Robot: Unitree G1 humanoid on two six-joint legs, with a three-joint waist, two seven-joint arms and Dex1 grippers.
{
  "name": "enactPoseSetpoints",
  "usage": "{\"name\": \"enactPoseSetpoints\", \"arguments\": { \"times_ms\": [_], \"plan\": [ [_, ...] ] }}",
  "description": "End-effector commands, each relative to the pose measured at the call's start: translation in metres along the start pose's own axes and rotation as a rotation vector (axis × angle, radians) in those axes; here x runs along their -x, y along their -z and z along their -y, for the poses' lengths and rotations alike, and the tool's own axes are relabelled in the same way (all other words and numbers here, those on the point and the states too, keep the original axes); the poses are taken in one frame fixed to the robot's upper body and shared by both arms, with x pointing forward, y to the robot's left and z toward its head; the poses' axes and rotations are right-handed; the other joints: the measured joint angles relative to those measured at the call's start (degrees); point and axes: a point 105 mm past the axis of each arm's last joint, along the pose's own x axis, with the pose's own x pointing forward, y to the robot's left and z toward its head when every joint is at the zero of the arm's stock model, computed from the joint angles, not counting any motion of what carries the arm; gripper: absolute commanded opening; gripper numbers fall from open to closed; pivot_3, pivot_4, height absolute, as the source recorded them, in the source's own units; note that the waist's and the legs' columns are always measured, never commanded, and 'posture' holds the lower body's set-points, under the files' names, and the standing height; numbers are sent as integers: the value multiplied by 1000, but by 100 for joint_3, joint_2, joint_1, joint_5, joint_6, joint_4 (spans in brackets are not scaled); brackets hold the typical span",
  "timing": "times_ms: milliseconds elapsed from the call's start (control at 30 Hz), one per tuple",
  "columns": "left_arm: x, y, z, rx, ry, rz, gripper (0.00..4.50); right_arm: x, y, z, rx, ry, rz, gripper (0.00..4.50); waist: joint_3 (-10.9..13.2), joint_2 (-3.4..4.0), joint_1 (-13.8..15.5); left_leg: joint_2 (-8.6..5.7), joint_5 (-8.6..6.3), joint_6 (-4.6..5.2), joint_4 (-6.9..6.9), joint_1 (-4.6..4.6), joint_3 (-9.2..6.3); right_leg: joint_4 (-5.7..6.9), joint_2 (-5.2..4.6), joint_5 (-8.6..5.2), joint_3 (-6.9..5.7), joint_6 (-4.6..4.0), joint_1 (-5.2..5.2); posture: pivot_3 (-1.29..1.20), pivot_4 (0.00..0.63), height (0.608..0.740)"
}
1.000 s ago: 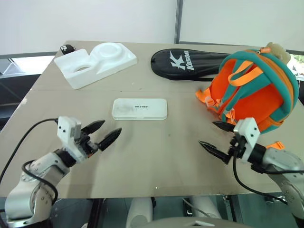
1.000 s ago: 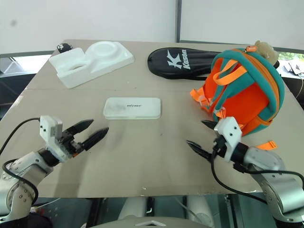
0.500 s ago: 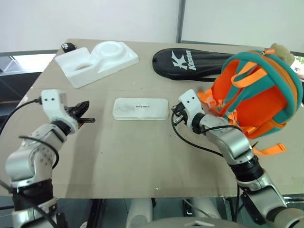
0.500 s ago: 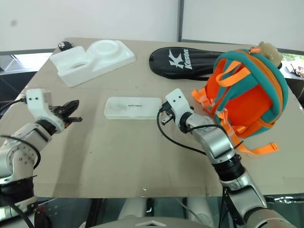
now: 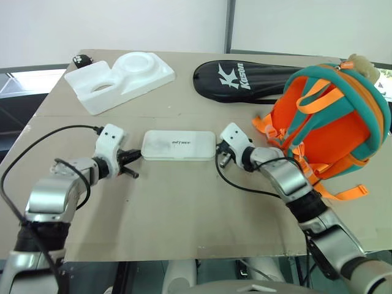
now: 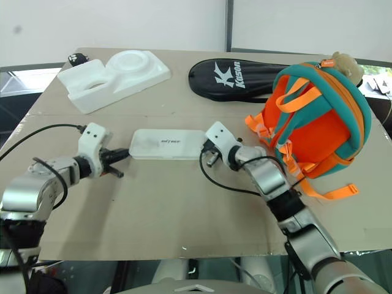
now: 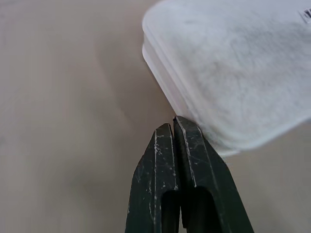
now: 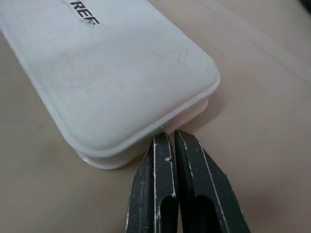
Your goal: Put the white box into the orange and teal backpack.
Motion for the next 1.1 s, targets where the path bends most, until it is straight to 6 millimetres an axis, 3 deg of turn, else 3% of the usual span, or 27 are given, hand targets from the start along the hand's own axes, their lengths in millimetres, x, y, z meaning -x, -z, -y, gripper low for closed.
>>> {"name": "enactPoseSetpoints", "arguments": {
  "times_ms": [33,200,367,467,533,700,733,833,900,1100],
  "plan": [
    [14,-6,51,-30,206,42,66,27,-20,-13,-27,-78,92,0,0,0,10,0,0,0,1,2,1,1,-1,0,1,0,1,0,150,740],
    [31,9,79,23,270,24,66,70,11,-11,-14,-96,-17,0,1,2,40,-3,0,0,3,10,3,3,-10,-10,1,-18,6,0,150,740],
    [40,20,82,131,264,14,66,86,35,-10,-12,-85,-95,0,-1,0,20,-1,1,1,14,21,-3,5,-2,-13,4,-25,14,0,150,740],
    [51,29,65,229,238,-3,820,88,41,-6,-19,-57,-106,0,0,0,7,0,1,1,15,33,-2,5,0,-14,6,-26,24,0,150,740],
    [58,37,50,254,202,-35,1646,87,41,-5,-16,-47,-101,0,0,0,18,0,1,1,15,34,-3,5,1,-14,6,-26,24,0,150,740],
    [83,40,41,457,336,-47,4262,86,39,1,-6,-32,-92,0,0,0,29,-1,0,1,15,25,1,-3,-4,-15,5,-25,21,0,150,740],
    [87,40,40,523,373,-52,4479,85,38,2,-2,-31,-91,0,0,0,27,-1,0,1,16,24,0,-4,-4,-15,3,-25,20,0,150,740],
    [86,33,40,690,463,-54,4479,84,35,6,14,-32,-87,0,4,6,42,-1,0,1,18,26,-2,-2,-6,-15,1,-25,15,0,150,740],
    [73,30,41,750,494,-86,4479,81,31,5,39,-48,-83,0,3,3,56,-2,1,1,20,25,-6,0,-5,-15,-3,-25,16,0,150,740],
    [41,24,56,793,577,-154,4479,65,24,1,112,-94,-80,0,2,1,4,-2,0,0,24,18,-6,0,-2,-12,-2,-20,22,0,150,740]
  ]
}}
